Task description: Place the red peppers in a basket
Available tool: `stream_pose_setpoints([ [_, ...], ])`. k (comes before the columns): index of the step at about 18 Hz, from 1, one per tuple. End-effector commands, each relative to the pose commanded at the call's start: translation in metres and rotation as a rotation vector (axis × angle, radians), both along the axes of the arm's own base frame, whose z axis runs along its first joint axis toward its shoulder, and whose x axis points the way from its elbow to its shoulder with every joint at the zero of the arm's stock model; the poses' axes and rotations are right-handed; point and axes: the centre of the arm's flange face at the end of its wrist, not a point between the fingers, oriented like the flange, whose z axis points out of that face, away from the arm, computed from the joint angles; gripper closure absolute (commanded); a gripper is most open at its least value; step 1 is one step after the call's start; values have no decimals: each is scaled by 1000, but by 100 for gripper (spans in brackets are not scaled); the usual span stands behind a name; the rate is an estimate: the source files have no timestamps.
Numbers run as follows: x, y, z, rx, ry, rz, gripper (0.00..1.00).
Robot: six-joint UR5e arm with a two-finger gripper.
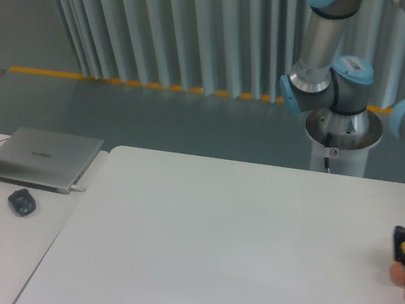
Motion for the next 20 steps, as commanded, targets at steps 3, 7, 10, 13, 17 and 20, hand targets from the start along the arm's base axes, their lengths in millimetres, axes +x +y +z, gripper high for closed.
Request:
stream_pose_setpoints([
  [3, -37, -36, -10, -5, 18, -38, 82],
  [7, -80, -85, -42, -35, 27, -106, 82],
  [10, -94, -95, -64, -53, 24, -145, 81],
  [13, -94, -95, -66, -58, 25, -151, 47],
  [17, -94, -96, -64, -59, 31, -158, 0],
  [20, -91, -96, -62, -63, 34, -163, 0],
])
